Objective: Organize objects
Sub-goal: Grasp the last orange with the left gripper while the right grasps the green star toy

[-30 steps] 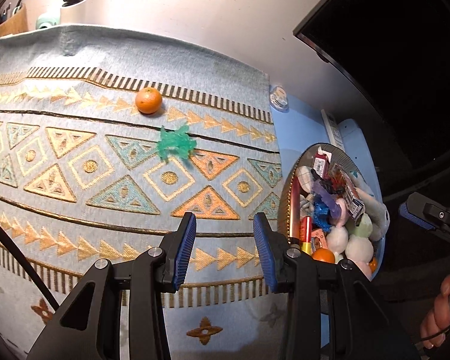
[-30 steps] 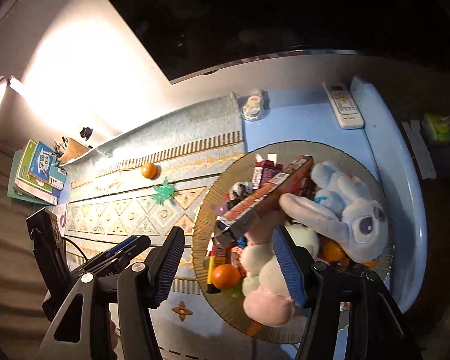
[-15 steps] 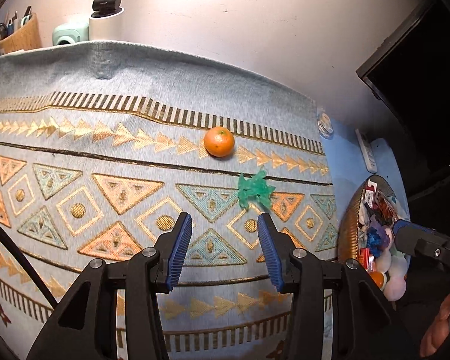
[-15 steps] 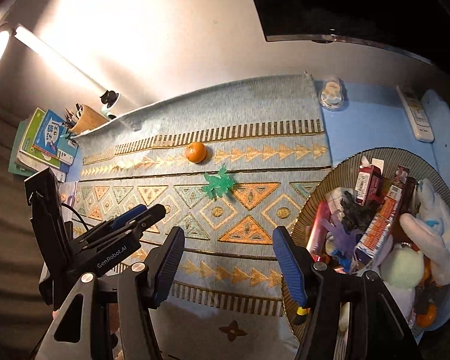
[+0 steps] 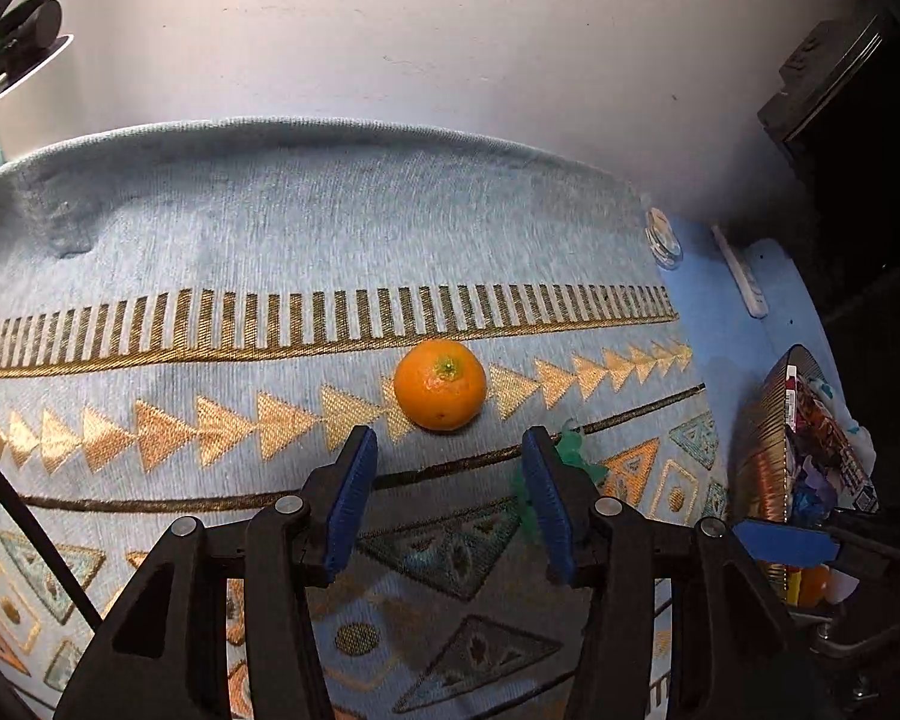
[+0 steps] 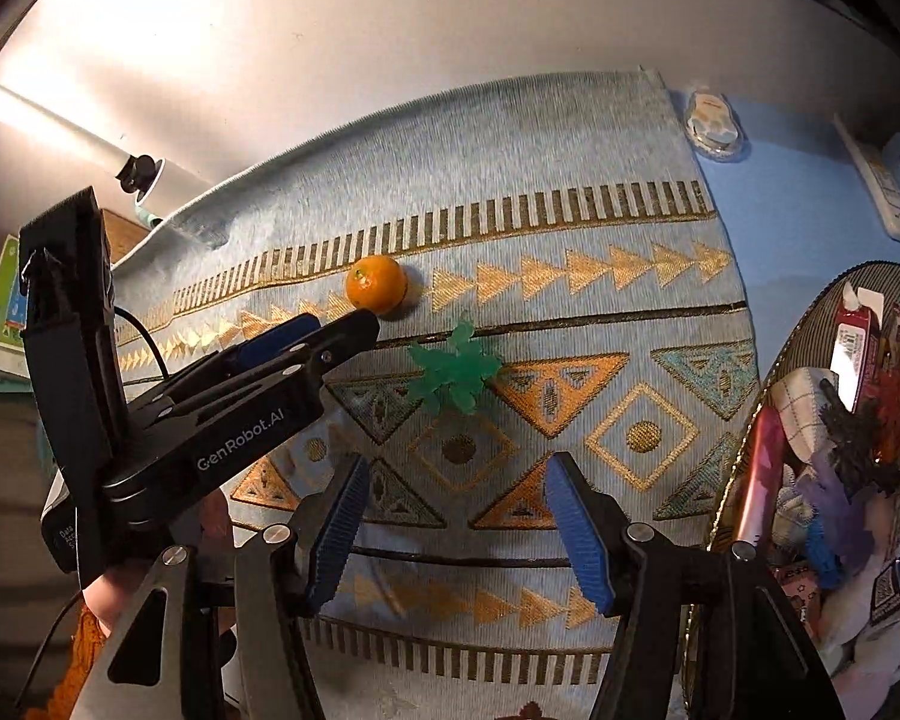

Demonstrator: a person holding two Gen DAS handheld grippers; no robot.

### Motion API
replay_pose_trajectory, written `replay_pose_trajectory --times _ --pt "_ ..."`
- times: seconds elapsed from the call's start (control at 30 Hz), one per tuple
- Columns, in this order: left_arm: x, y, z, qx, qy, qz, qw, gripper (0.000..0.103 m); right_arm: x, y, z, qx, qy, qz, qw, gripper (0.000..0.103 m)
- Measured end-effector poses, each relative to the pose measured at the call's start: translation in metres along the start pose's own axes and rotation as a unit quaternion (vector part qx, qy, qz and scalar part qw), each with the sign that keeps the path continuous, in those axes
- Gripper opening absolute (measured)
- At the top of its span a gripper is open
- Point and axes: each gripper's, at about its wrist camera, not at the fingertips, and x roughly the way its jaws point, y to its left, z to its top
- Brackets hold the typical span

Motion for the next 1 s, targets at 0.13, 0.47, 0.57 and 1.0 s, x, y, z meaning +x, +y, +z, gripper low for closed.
replay_pose_trajectory --times 0.13,0.47,0.57,1.0 --pt "0.014 0.006 0.006 0.004 0.002 0.003 1.0000 0.048 0.019 0.000 0.001 0.013 0.015 -0.005 1.000 0.060" --pt "0.028 -0.002 0.016 0.035 -0.020 0.011 0.9991 0.045 0.047 -0.001 0.013 0.015 0.006 0.003 1.000 0.060" --pt "0.028 -0.002 0.014 0.044 -0.018 0.012 0.9988 0.039 0.049 0.001 0.017 0.007 0.000 0.002 1.000 0.060" --pt "-0.004 0.033 -0.001 -0.009 -0.030 0.014 0.9994 0.034 0.073 0.026 0.028 -0.064 -0.022 -0.049 0.997 0.060"
